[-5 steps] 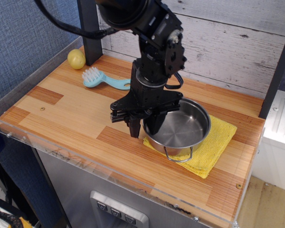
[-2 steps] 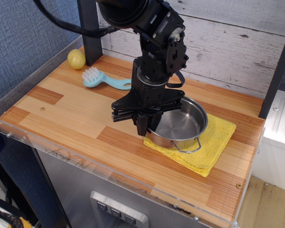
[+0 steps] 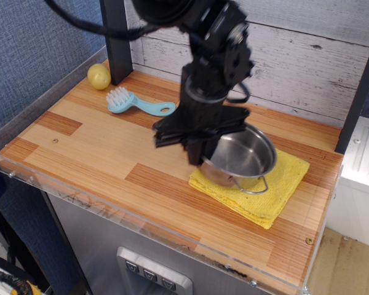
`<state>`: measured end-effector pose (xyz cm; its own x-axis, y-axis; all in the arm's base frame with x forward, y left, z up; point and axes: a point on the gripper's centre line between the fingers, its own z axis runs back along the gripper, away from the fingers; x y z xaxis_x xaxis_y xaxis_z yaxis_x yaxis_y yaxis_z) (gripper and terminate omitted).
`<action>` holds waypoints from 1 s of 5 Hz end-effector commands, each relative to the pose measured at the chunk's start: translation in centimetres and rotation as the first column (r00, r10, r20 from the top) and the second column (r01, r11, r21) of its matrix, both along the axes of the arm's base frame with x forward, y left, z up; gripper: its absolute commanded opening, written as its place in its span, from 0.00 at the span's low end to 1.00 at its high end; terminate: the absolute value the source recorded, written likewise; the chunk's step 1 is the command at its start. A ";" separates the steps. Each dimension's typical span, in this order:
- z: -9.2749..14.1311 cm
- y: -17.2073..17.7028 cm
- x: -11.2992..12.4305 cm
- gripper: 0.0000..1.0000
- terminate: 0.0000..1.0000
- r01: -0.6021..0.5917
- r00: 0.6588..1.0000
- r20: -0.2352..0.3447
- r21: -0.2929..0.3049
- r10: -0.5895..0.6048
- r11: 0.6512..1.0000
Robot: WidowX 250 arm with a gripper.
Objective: Pick up the pot and move it to the left side of the counter in front of the blue brush.
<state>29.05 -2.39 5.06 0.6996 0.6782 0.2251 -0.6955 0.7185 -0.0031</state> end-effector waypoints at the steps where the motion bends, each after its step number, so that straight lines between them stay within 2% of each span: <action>1: 7.1 -0.6 0.7 0.00 0.00 0.015 0.988 0.156 -0.034 -0.009 0.999; 2: 8.6 1.1 -0.7 0.00 0.00 -0.027 0.983 0.178 -0.043 0.034 0.999; 3: 9.1 4.0 -2.7 0.00 0.00 -0.083 0.979 0.182 -0.042 0.089 0.996; 5: 8.1 10.3 -6.0 0.00 0.00 -0.173 0.970 0.175 -0.006 0.171 0.985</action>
